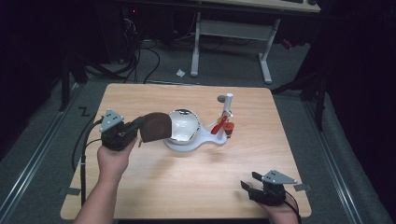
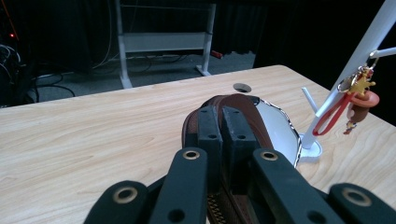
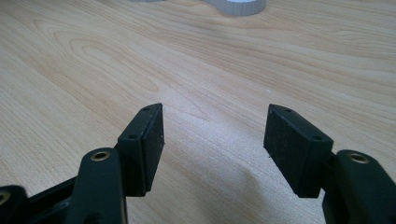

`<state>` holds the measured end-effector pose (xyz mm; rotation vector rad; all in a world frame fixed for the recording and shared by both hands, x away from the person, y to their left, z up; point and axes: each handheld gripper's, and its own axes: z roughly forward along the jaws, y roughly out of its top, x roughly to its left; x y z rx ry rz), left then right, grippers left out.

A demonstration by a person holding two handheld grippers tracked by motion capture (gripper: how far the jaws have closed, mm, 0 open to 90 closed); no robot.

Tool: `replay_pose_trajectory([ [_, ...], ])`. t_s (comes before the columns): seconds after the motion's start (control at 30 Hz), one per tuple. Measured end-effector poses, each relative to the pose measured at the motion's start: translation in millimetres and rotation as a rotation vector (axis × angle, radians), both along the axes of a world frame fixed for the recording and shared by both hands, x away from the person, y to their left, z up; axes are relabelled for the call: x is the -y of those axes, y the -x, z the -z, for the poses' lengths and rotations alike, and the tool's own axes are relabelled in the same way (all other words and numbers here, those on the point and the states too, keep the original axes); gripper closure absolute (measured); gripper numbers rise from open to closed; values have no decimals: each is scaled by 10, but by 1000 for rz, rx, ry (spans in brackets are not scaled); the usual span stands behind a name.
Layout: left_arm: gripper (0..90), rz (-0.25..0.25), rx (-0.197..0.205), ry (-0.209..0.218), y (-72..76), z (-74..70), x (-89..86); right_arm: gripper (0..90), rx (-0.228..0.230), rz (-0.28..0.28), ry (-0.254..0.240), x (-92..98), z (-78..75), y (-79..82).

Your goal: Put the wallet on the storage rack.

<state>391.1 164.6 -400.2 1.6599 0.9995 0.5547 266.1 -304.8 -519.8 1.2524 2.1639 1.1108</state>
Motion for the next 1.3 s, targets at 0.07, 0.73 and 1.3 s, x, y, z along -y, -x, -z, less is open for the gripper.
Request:
replay_pose_trajectory([
  [0.07, 871, -1, -9, -4, -43, -1, 27, 382, -3, 1, -2, 0, 1, 0],
  [0.73, 869, -23, -77, -126, -396, 93, 417, 388, -4, -12, -4, -7, 3, 4],
  [1.3, 863, -49, -112, -204, -537, 156, 765, 390, -1, -23, 0, -5, 3, -1],
])
